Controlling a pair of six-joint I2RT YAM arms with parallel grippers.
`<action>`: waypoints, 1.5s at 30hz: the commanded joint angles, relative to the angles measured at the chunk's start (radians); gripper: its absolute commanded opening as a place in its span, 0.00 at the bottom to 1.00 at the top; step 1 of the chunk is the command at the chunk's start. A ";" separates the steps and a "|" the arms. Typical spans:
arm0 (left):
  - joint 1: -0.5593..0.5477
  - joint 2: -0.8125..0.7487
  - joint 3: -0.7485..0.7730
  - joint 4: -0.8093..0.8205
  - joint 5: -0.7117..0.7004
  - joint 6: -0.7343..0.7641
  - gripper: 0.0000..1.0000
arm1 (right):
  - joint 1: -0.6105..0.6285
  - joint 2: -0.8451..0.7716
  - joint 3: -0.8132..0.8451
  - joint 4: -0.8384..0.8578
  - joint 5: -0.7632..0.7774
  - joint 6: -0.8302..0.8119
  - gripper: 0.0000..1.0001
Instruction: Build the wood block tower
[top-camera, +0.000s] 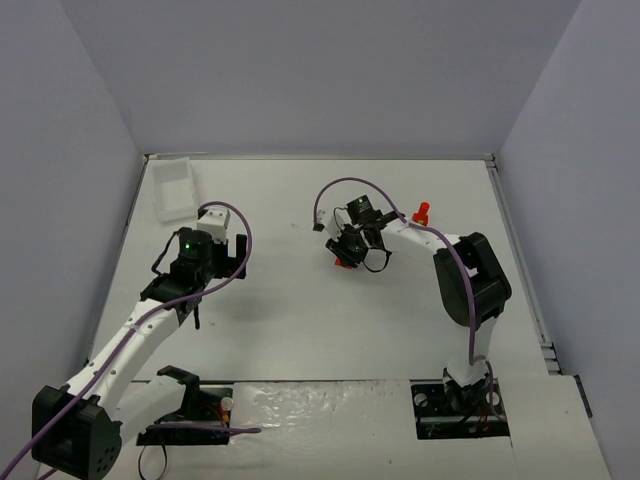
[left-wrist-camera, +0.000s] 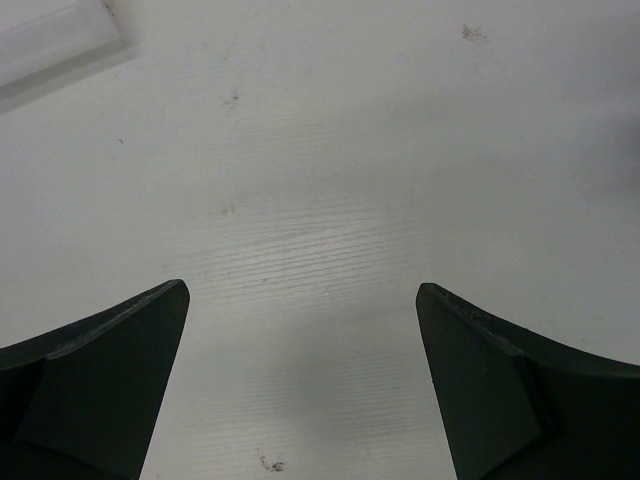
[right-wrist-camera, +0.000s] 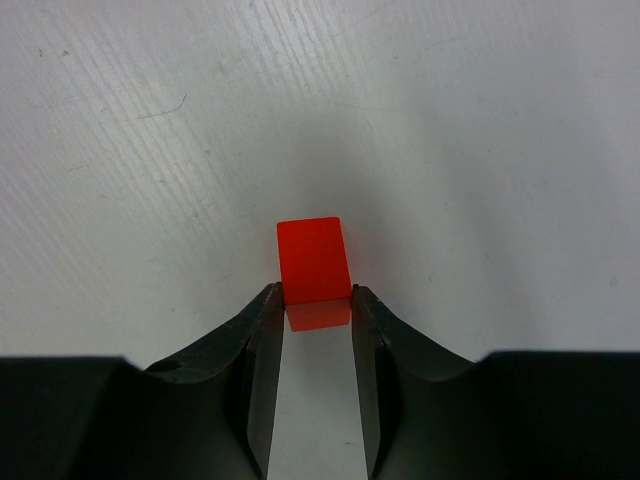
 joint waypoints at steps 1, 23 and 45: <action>-0.002 -0.020 0.015 0.060 0.014 0.018 0.97 | 0.004 -0.008 0.050 -0.006 -0.015 -0.022 0.15; -0.025 0.018 0.065 0.043 0.035 0.058 0.97 | -0.387 -0.258 0.303 -0.331 -0.139 -0.300 0.00; -0.064 0.095 0.030 0.099 0.037 0.105 0.97 | -0.576 -0.102 0.510 -0.511 -0.249 -0.478 0.00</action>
